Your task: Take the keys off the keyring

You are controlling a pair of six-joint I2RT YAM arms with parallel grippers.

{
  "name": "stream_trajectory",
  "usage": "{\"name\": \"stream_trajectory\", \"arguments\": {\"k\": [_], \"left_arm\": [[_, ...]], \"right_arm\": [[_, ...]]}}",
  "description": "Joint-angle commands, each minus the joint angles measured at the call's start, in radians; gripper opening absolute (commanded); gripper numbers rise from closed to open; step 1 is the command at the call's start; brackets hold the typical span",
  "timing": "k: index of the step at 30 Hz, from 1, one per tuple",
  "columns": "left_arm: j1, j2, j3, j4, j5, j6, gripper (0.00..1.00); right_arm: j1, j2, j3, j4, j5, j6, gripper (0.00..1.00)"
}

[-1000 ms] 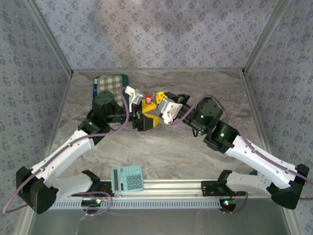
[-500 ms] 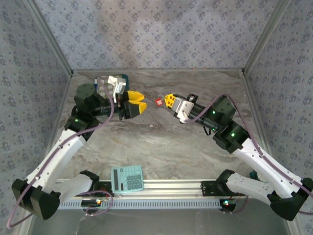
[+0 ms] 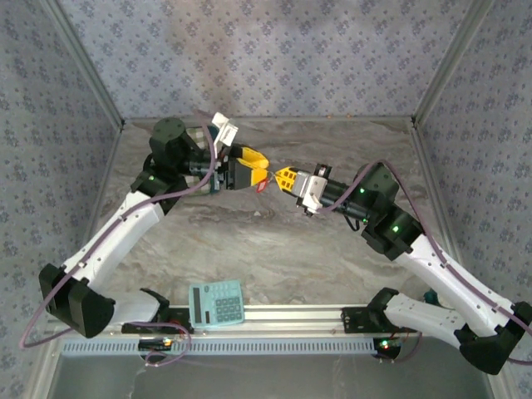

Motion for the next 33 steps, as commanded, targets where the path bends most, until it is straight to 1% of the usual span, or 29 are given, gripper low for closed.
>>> {"name": "stream_trajectory", "arguments": {"k": [1,2,6,13,15,18,22,25,30,33], "left_arm": [[-0.005,-0.006,0.034,0.002,0.047,0.012,0.44],[-0.006,-0.009,0.034,0.001,0.049,0.015,0.41],[-0.005,-0.015,0.028,-0.003,0.05,0.017,0.36],[-0.024,-0.015,0.026,-0.004,0.05,0.026,0.24],[-0.029,-0.012,0.029,-0.011,0.05,0.034,0.17],[-0.028,-0.014,0.029,-0.019,0.043,0.044,0.01],[-0.028,-0.024,0.017,-0.011,0.018,0.044,0.0],[-0.026,-0.041,-0.008,0.019,-0.022,0.033,0.0],[0.028,-0.077,-0.102,0.252,-0.081,-0.131,0.0],[0.051,-0.092,-0.129,0.289,-0.113,-0.16,0.0]], "right_arm": [[-0.004,-0.004,0.002,0.013,-0.001,0.014,0.0],[-0.002,-0.005,0.001,0.016,0.005,0.013,0.0],[-0.003,-0.003,0.002,0.021,0.017,0.01,0.0],[0.003,0.0,-0.004,0.031,0.032,0.007,0.0],[0.006,0.001,-0.004,0.032,0.036,0.005,0.0],[0.009,-0.002,-0.008,0.038,0.045,0.002,0.0],[0.009,-0.011,-0.018,0.053,0.052,0.002,0.0],[0.01,-0.017,-0.025,0.057,0.055,0.004,0.0],[0.011,-0.039,-0.054,0.084,0.07,0.012,0.0],[0.014,-0.052,-0.067,0.09,0.066,0.024,0.0]]}}
